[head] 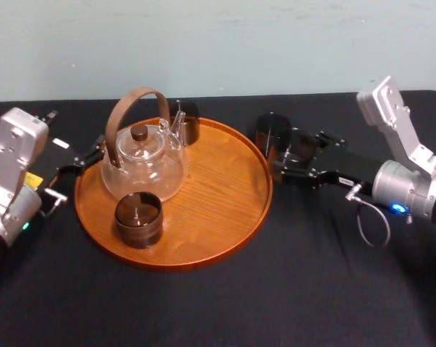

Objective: Pick up the glass from the table and place it on the tray.

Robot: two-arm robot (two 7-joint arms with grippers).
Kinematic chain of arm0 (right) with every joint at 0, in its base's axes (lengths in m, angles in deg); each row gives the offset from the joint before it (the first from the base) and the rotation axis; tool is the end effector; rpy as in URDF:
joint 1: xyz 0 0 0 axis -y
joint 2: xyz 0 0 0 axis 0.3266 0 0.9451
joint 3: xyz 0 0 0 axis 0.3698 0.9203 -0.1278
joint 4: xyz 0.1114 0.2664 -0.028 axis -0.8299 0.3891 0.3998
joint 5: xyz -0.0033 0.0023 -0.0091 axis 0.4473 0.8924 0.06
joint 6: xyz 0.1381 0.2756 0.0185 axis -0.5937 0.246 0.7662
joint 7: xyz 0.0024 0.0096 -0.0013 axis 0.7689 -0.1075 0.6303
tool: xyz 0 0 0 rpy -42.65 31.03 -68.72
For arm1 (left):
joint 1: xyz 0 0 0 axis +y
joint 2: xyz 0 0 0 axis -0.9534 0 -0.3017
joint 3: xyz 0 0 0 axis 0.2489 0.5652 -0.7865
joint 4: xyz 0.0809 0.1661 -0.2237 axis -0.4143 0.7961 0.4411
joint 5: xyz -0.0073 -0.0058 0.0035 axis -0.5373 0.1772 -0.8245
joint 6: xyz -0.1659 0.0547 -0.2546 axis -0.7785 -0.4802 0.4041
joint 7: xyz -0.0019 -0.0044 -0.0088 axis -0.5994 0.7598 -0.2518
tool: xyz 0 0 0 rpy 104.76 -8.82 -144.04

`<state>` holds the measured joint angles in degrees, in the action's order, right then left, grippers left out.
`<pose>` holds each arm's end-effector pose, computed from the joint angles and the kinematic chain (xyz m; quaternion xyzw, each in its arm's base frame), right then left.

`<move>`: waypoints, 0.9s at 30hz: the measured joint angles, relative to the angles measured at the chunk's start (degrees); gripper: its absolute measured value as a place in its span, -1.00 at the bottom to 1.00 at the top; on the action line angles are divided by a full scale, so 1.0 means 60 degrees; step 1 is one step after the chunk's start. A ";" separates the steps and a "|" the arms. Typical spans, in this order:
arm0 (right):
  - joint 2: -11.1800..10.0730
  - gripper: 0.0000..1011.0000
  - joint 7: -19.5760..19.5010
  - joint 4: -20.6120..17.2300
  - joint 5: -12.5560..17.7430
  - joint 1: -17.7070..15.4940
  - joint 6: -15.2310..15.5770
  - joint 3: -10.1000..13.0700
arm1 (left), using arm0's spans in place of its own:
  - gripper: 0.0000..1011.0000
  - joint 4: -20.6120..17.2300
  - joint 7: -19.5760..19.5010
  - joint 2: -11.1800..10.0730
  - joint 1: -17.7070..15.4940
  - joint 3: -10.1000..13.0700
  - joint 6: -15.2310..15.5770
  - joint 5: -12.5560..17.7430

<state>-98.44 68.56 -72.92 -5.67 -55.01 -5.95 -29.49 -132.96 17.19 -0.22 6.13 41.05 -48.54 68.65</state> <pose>0.3838 -0.0621 -0.2547 -0.1589 0.0057 -0.3771 0.9124 0.3581 0.0826 -0.3022 0.1414 -0.1325 0.5799 0.7913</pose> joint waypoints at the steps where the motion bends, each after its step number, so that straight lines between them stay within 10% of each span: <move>1: 0.0033 0.79 -0.0002 0.0030 -0.0004 0.0047 0.0001 -0.0028 | 0.98 0.0000 0.0000 0.0000 0.0000 0.0000 0.0000 0.0000; 27: 0.1345 0.79 0.0165 0.1622 -0.0545 0.1450 -0.0543 -0.1063 | 0.98 -0.0001 0.0000 0.0000 0.0001 0.0000 0.0000 0.0000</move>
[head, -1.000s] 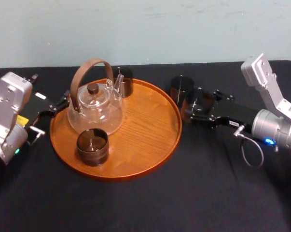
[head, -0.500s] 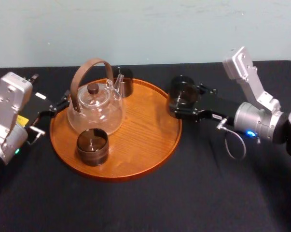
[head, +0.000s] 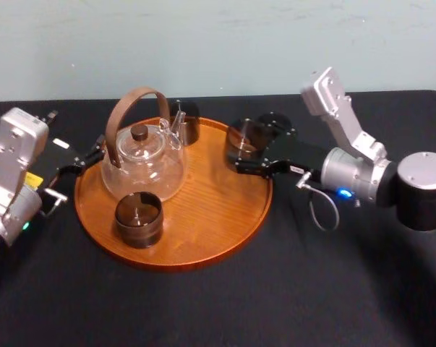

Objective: Pick up the glass from the table and place it on the tray.

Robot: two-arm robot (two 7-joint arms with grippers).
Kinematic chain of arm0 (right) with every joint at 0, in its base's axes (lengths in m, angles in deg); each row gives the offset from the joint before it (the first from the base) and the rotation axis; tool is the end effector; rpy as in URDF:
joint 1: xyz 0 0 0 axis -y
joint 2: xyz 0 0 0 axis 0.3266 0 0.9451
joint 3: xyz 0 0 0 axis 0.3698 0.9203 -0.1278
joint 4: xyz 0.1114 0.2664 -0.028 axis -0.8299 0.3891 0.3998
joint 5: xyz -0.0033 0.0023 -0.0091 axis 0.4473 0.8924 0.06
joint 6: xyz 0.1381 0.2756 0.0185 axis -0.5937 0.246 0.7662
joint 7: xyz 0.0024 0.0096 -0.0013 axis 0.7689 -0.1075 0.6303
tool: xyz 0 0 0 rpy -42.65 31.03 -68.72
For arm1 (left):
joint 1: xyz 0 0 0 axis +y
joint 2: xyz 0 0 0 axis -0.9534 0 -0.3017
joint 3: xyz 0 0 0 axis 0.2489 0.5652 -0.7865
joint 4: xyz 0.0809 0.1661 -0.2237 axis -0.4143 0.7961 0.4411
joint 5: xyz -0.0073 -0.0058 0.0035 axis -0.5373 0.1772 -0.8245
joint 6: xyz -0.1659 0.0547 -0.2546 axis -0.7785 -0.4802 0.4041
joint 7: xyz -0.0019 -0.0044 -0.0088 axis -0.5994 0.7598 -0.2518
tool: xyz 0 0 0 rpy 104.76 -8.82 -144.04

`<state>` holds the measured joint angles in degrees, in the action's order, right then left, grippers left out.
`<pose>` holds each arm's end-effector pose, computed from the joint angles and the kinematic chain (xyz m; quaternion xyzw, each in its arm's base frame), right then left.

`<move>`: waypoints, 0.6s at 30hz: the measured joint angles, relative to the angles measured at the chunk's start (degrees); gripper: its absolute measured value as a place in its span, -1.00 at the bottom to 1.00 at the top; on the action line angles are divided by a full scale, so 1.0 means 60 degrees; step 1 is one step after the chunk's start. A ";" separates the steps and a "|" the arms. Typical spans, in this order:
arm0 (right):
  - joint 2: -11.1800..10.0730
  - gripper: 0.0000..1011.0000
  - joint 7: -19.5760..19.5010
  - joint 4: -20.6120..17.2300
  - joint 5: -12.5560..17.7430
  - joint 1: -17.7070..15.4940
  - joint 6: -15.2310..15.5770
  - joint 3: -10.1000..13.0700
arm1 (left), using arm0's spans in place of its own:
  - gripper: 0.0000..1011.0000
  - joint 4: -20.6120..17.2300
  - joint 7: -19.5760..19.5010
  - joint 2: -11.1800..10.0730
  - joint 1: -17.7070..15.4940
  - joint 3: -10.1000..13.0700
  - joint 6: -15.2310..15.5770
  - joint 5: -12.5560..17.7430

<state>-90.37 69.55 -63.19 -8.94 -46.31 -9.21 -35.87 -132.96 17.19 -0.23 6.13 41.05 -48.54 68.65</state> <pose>0.4210 -0.0087 -0.2626 -0.1459 -0.0119 -0.3423 0.9281 0.3581 0.0826 -0.3022 0.1415 -0.1325 0.5799 0.7913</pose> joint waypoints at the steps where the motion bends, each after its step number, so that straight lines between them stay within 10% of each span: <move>1: 0.0045 0.79 0.0002 0.0062 -0.0028 0.0032 -0.0033 -0.0027 | 0.98 0.0001 0.0000 0.0000 0.0000 0.0000 0.0000 0.0001; 18: 0.0813 0.79 0.0119 0.1317 -0.0307 0.0460 -0.0692 -0.0252 | 0.98 0.0000 0.0000 0.0000 0.0000 0.0000 0.0000 0.0000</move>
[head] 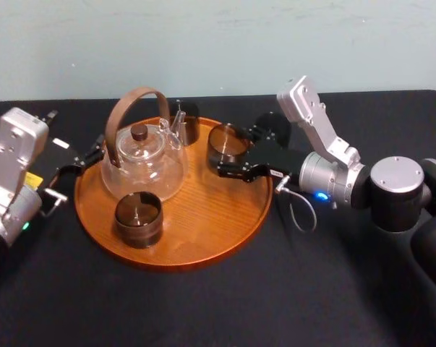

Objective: Pick up the glass from the table and place it on the tray.

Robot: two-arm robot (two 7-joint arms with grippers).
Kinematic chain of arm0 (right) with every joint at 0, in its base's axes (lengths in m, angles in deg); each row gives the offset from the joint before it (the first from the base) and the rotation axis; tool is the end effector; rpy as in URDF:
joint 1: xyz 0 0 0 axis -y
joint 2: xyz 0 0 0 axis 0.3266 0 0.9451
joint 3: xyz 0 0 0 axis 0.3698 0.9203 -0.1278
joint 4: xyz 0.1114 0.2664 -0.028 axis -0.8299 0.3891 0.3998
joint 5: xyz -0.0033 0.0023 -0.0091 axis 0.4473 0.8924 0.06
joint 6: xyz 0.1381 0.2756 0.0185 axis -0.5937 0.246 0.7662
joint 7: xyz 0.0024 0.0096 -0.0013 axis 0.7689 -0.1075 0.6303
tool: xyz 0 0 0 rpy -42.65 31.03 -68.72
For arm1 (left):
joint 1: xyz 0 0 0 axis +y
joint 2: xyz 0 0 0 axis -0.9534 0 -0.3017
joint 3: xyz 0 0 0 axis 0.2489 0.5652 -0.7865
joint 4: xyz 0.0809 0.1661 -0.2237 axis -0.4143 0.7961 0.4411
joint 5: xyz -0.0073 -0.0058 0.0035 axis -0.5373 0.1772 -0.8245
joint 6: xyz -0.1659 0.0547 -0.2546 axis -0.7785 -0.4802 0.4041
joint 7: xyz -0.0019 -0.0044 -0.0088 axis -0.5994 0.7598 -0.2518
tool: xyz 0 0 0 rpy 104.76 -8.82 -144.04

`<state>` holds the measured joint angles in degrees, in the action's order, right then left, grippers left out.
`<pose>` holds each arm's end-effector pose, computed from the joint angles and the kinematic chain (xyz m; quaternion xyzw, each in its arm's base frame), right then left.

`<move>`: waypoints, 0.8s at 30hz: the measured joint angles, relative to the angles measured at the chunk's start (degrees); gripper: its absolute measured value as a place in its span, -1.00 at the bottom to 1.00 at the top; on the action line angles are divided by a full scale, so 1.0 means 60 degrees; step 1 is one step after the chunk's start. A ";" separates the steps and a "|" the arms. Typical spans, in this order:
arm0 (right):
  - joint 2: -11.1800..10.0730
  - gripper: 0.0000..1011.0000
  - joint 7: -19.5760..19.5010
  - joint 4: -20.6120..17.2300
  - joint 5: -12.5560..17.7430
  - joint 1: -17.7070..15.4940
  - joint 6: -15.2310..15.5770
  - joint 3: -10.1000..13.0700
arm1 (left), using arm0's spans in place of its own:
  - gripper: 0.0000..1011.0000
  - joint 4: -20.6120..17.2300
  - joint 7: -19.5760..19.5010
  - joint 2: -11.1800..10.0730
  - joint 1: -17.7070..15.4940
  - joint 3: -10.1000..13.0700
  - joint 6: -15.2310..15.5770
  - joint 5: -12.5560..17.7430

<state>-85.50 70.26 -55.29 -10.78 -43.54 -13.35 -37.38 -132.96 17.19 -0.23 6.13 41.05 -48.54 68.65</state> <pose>0.4349 0.0126 -0.2829 -0.1379 -0.0112 -0.3325 0.9329 0.3581 0.0826 -0.3022 0.1415 -0.1325 0.5799 0.7913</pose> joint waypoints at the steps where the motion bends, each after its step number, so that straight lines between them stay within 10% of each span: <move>1: 0.0019 0.79 0.0009 0.0039 -0.0007 0.0011 -0.0014 -0.0003 | 0.98 0.0000 0.0000 0.0000 0.0000 0.0000 0.0000 0.0001; 24: 0.0431 0.79 0.0143 0.1064 -0.0238 0.0340 -0.0161 -0.0064 | 0.98 0.0000 0.0000 0.0000 0.0000 0.0000 0.0000 0.0000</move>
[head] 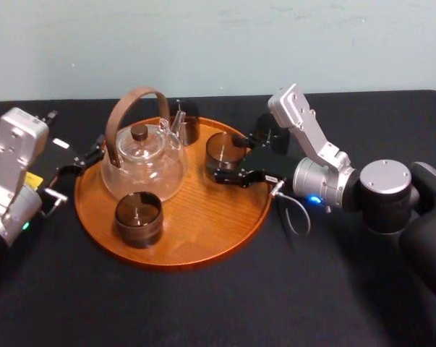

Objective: Pick up the glass from the table and place it on the tray.

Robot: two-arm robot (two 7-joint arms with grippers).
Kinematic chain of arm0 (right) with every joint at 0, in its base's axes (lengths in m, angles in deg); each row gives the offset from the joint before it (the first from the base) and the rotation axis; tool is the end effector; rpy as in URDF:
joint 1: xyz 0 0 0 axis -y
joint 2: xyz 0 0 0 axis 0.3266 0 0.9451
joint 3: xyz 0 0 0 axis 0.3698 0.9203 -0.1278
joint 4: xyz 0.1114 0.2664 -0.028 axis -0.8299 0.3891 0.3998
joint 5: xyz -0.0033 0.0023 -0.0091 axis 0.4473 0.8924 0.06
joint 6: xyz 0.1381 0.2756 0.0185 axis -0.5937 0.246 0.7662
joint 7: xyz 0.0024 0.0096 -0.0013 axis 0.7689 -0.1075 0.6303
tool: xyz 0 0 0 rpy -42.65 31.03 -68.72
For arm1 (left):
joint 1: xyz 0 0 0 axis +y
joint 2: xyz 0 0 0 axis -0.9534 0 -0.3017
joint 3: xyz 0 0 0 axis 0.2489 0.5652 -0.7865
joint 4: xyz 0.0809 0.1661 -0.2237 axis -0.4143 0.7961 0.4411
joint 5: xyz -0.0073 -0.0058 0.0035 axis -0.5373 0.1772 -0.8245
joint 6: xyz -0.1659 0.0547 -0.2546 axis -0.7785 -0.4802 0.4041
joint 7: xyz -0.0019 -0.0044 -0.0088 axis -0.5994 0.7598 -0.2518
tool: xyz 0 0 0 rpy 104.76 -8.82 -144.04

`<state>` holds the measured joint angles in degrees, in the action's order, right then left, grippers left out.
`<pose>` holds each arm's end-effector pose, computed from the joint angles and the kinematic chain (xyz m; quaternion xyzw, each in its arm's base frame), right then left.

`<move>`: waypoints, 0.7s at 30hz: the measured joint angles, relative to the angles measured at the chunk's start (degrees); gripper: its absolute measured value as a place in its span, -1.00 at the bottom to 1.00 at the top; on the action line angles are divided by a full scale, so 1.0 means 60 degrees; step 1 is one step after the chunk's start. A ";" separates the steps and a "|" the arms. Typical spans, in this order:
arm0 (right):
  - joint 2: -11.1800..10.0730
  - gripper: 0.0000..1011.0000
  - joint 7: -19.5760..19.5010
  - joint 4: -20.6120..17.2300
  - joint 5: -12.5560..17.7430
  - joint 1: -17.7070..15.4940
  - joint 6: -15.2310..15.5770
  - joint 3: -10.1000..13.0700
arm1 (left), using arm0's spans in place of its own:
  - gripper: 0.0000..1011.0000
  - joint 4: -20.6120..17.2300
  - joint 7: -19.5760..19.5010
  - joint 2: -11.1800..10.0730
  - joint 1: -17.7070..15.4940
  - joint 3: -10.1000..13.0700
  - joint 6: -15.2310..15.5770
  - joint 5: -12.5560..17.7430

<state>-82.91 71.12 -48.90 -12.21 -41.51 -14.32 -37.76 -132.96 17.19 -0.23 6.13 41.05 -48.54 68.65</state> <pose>0.4448 0.0176 -0.2984 -0.1524 0.0040 -0.3316 0.9310 0.3581 0.0826 -0.3022 0.1415 -0.1325 0.5799 0.7913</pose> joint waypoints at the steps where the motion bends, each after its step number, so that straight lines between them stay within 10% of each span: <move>1: 0.0002 0.79 -0.0002 0.0007 -0.0021 0.0000 -0.0016 -0.0009 | 0.98 0.0000 0.0000 0.0000 0.0000 0.0000 0.0000 0.0000; 21: 0.0004 0.96 -0.0055 0.0009 -0.0092 -0.0013 -0.0067 -0.0026 | 0.98 -0.0001 0.0000 0.0000 0.0000 0.0000 0.0000 0.0000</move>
<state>-82.88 70.79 -48.85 -12.76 -41.59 -14.72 -37.92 -132.96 17.19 -0.23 6.13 41.05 -48.54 68.65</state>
